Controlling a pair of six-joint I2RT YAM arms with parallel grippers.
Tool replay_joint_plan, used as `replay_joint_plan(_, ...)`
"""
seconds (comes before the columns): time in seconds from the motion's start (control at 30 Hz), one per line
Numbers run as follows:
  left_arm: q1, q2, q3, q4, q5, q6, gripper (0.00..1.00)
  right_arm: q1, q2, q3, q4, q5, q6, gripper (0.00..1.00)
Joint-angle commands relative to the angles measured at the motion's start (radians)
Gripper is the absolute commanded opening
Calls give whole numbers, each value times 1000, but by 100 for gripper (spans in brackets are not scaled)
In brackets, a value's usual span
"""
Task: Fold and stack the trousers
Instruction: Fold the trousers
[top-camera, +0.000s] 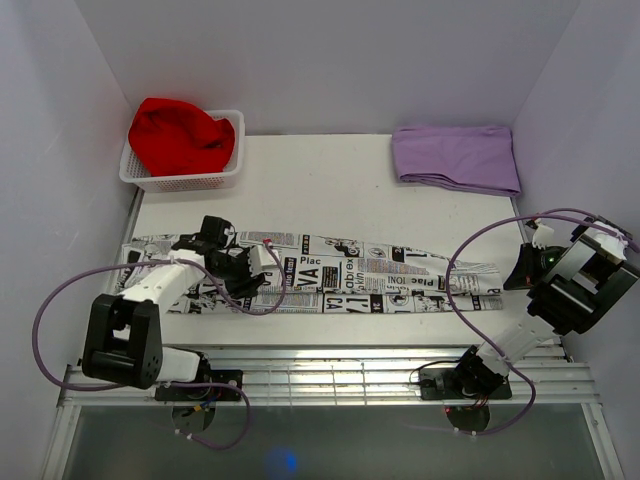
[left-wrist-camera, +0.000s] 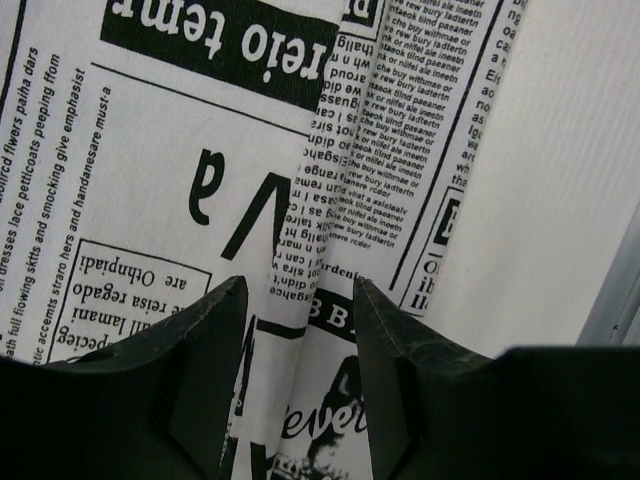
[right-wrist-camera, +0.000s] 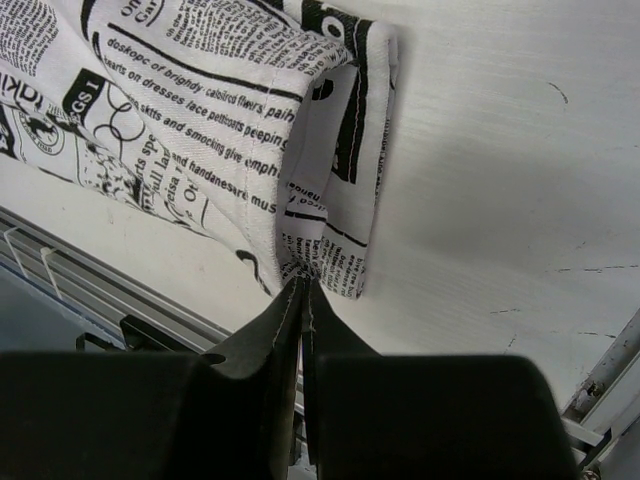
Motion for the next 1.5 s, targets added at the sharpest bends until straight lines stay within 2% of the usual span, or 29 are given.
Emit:
replay_joint_plan(0.0,-16,31,-7,89,-27,-35,57,-7,3,25,-20,-21,19,8)
replay_joint_plan(0.27,-53,65,-18,117,-37,-32,56,-7,20,40,-20,-18,27,8)
replay_joint_plan(0.43,-81,74,-44,135,-66,-20,50,-7,31,43,-14,-16,35,8)
replay_joint_plan(0.63,-90,66,-63,144,-91,2,49,-7,38,45,-13,-21,36,8)
replay_joint_plan(0.8,-91,86,-52,160,-106,-12,38,-7,41,48,-14,-21,38,8)
replay_joint_plan(0.93,-91,79,-30,135,-96,-12,25,-8,38,53,-16,-19,36,8)
replay_joint_plan(0.97,-91,76,-27,121,-91,-5,21,-7,38,59,-17,-21,36,8)
replay_joint_plan(1.0,-91,72,-21,112,-90,0,12,-7,38,62,-19,-24,36,8)
replay_joint_plan(1.1,-91,42,-7,77,-83,6,0,-7,40,82,-25,-30,39,8)
replay_joint_plan(1.23,-91,-36,38,23,-77,-18,0,-7,37,123,-39,-38,38,8)
replay_joint_plan(1.47,-91,-37,51,-26,-83,-14,0,-7,61,175,-63,-53,44,8)
